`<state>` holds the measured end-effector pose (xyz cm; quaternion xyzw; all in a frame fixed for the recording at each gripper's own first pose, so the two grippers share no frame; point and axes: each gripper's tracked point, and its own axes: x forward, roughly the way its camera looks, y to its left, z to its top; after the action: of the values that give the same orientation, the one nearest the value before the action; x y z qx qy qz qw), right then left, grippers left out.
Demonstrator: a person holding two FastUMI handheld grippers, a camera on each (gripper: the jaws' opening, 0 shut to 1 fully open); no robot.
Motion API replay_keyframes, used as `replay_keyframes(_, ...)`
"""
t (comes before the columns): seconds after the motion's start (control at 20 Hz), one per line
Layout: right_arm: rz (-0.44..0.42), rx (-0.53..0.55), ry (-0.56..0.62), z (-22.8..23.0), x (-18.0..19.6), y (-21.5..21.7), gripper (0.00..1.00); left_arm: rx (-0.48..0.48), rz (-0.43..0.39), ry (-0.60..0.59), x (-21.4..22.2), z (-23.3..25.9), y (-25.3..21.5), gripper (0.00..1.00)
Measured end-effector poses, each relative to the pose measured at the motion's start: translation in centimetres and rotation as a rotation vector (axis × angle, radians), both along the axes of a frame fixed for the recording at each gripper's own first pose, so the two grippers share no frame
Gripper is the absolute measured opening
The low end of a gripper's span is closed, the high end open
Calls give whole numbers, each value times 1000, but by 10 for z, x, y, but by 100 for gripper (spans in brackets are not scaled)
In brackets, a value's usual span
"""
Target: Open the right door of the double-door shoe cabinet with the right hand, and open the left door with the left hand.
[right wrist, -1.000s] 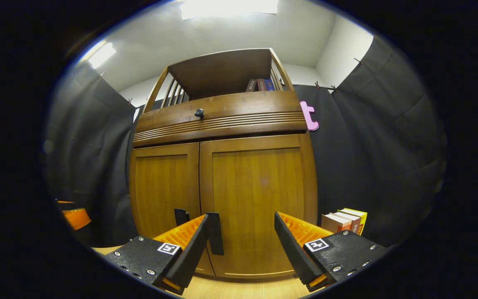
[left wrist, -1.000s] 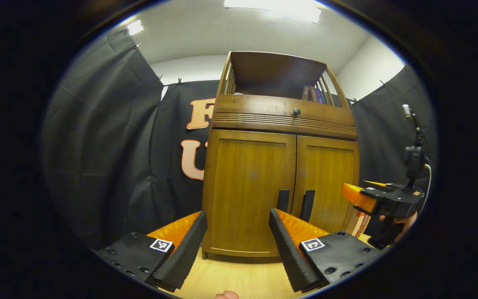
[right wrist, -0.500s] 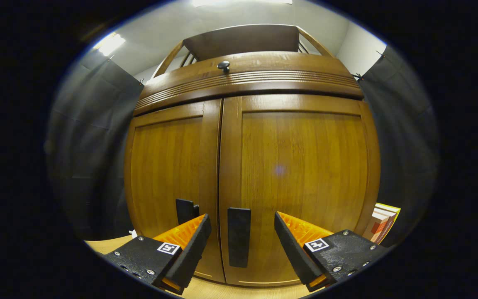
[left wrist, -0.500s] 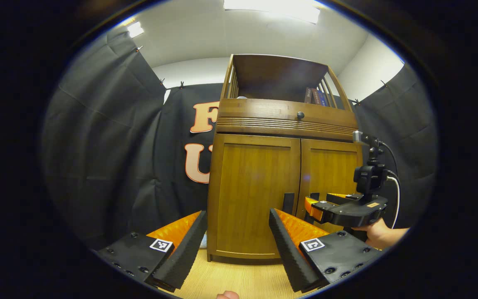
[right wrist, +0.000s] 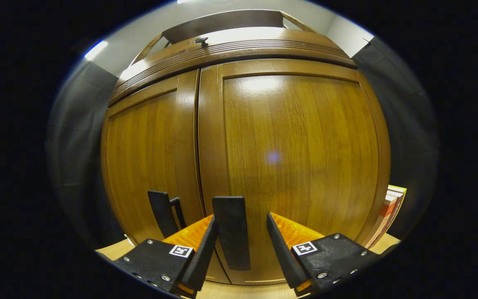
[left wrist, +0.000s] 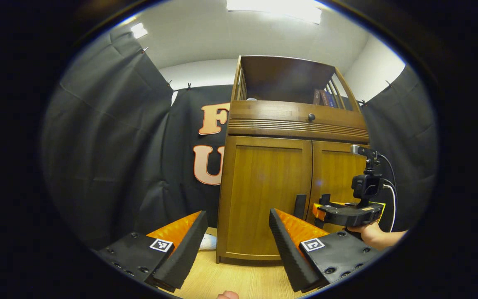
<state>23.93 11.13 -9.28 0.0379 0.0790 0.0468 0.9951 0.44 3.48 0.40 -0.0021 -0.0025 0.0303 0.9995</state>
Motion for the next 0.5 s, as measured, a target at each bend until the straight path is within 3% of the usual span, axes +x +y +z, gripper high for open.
replay_keyframes(0.05, -4, -16, -5, 0, 0, -1, 69, 2, 0, 0, 1, 0, 1, 92)
replay_keyframes(0.2, -1, -13, 9, -2, 2, 4, 62, -1, -3, 2, 1, -2, 2, 96)
replay_keyframes(0.35, 18, 13, 12, -6, -2, 12, 35, -1, -5, 2, 2, -2, 2, 92)
replay_keyframes(0.4, 23, 14, 7, -6, 0, 13, 33, 1, -5, 3, 2, -3, 3, 92)
replay_keyframes(0.45, 31, 9, 8, -7, -1, 13, 24, 2, -5, 4, 2, -3, 3, 92)
replay_keyframes(0.5, 33, 7, 11, -7, -1, 13, 27, 2, -6, 7, 2, -4, 3, 92)
